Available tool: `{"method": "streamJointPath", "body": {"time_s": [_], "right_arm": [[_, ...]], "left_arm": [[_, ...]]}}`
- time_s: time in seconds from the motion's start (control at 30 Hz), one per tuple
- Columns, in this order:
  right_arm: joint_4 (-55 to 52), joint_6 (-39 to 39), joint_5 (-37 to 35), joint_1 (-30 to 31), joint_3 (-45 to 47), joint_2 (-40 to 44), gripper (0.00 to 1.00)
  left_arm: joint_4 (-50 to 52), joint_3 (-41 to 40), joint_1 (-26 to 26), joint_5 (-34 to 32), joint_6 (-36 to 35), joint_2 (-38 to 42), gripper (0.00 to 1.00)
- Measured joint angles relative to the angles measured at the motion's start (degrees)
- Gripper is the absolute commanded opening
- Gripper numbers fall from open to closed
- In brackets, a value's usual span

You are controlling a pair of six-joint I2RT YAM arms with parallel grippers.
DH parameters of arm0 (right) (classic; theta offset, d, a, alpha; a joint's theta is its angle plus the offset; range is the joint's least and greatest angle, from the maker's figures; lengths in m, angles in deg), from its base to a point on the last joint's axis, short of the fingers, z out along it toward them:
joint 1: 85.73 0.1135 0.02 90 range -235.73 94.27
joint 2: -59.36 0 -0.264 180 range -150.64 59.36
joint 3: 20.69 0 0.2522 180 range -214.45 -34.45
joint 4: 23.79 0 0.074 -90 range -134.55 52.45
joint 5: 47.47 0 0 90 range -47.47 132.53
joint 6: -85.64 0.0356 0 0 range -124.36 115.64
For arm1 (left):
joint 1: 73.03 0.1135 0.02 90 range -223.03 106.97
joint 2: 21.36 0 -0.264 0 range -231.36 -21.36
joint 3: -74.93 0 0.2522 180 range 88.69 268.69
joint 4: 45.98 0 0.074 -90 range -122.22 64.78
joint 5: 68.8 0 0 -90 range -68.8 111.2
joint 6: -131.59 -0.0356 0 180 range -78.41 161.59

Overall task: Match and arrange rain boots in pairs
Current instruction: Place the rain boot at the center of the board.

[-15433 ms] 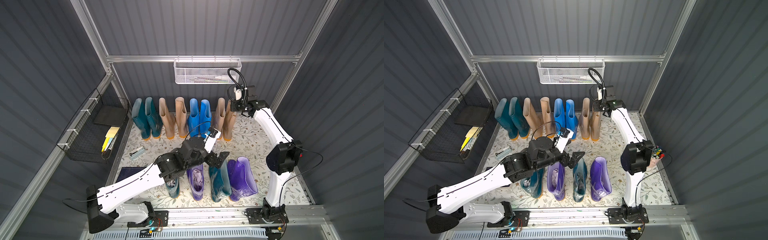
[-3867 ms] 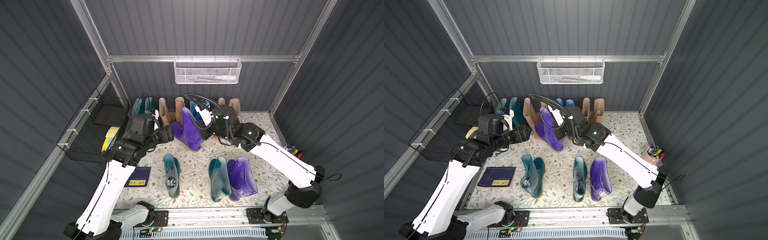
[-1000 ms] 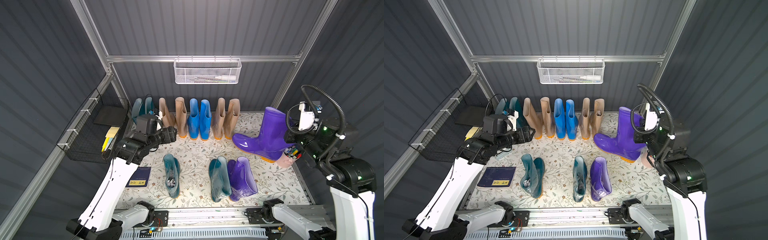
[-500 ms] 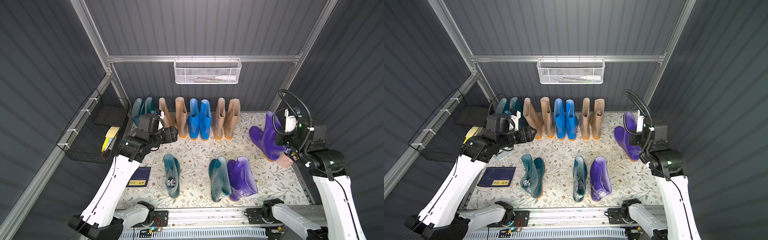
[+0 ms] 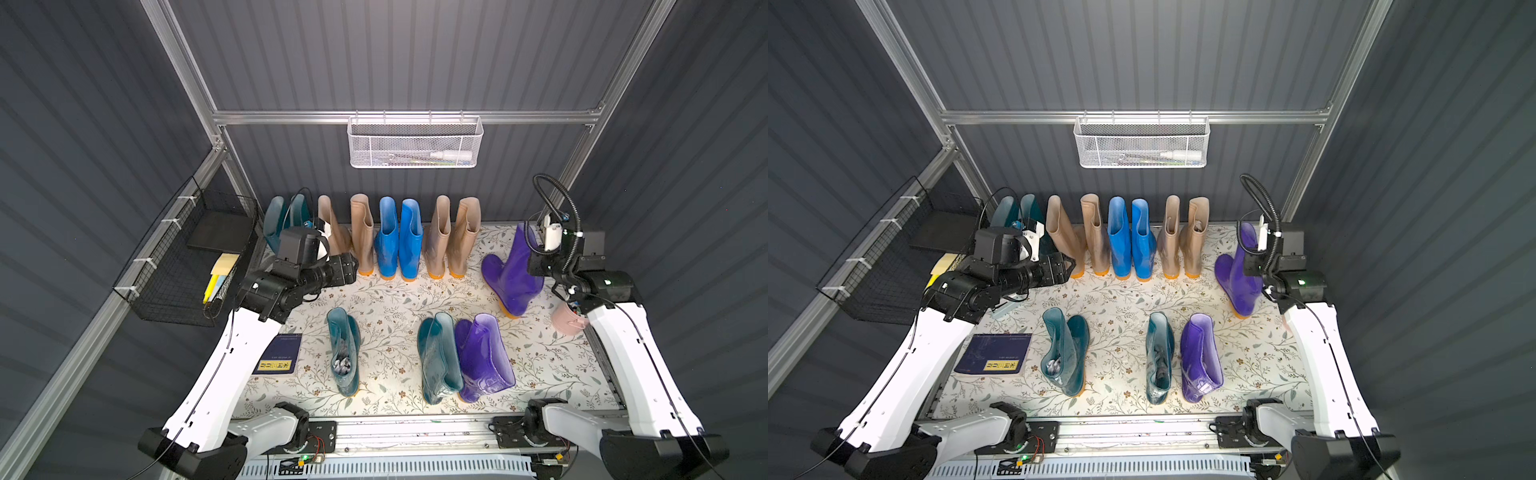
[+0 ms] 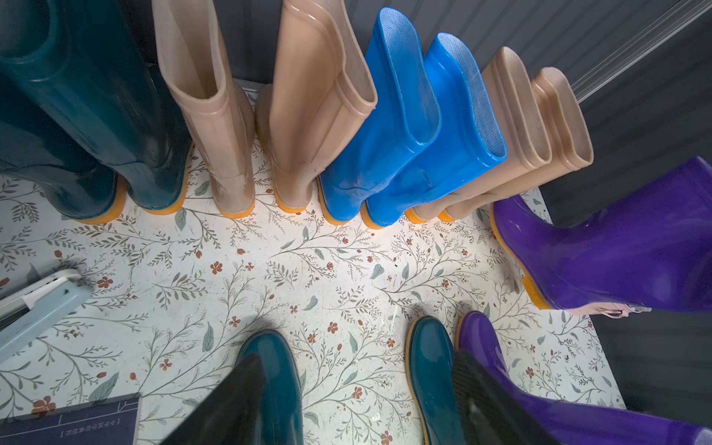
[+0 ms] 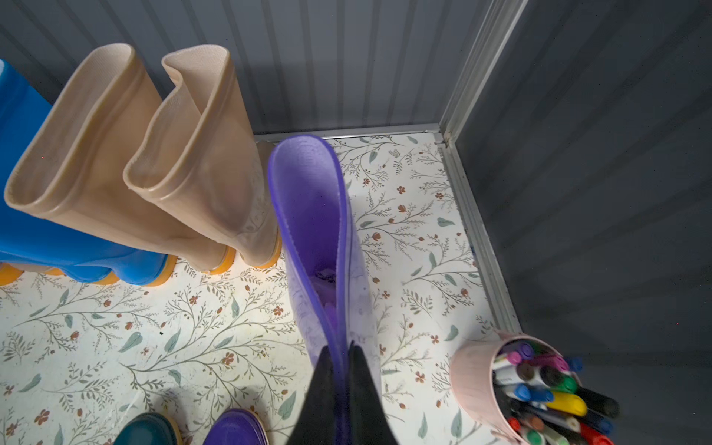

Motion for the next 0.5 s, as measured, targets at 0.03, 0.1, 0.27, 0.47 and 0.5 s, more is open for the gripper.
{"method": "streamJointPath", "body": {"time_s": [0.03, 0.1, 0.27, 0.47, 0.5], "right_arm": [[1.0, 0.3, 0.5, 0.0, 0.1, -0.9, 0.0], [3.8, 1.3, 1.5, 0.0, 0.2, -3.4, 0.0], [10.3, 4.3, 3.0, -0.6, 0.2, -8.3, 0.0], [15.9, 7.2, 3.8, -0.7, 0.2, -11.4, 0.0], [16.3, 7.5, 3.8, -0.7, 0.2, -11.5, 0.0]], "left_arm": [[0.0, 0.0, 0.0, 0.1, 0.0, -0.1, 0.79], [-0.1, 0.0, 0.0, 0.4, 0.0, -0.5, 0.79], [-0.2, 0.0, 0.0, 1.1, 0.0, -1.5, 0.79], [-0.2, 0.0, 0.0, 1.4, 0.1, -2.4, 0.78], [-0.2, 0.0, 0.0, 1.4, 0.1, -2.5, 0.78]]}}
